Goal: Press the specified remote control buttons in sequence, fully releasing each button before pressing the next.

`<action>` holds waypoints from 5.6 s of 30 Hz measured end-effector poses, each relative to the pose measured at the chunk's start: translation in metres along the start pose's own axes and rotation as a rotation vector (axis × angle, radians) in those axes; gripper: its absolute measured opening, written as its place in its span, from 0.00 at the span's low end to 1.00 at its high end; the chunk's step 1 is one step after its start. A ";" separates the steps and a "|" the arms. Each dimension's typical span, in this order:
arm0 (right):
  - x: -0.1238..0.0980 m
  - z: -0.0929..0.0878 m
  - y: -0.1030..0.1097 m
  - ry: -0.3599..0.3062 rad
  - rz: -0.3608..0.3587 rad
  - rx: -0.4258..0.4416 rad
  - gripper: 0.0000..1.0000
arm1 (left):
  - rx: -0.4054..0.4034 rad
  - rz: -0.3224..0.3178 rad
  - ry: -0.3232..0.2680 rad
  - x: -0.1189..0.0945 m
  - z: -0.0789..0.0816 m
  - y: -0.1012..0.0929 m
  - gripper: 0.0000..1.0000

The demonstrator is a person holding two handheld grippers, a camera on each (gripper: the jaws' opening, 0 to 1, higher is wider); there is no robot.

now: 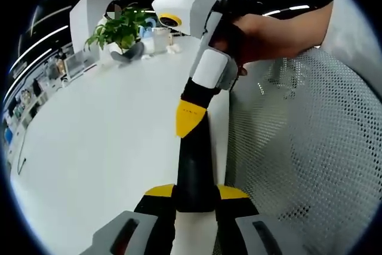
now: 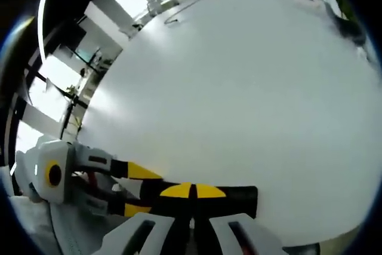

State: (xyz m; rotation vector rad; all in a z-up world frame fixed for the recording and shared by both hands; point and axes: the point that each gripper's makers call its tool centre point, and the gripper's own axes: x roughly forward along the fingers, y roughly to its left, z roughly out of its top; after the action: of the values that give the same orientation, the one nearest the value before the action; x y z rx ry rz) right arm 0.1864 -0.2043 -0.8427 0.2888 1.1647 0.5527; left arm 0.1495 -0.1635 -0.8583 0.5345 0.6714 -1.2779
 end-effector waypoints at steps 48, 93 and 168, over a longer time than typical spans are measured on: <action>0.001 -0.019 0.003 0.112 0.007 0.057 0.00 | 0.009 0.000 -0.002 0.000 0.000 0.000 0.24; -0.001 -0.035 0.002 0.191 -0.038 -0.006 0.00 | 0.010 -0.002 -0.006 0.000 0.000 0.000 0.25; 0.011 -0.024 0.025 0.134 0.076 -0.083 0.00 | 0.010 -0.008 -0.017 0.000 0.001 0.000 0.24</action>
State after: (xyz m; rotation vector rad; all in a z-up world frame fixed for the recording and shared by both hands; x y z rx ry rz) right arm 0.1604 -0.1788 -0.8482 0.2286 1.2603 0.6937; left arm 0.1494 -0.1647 -0.8577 0.5288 0.6545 -1.2928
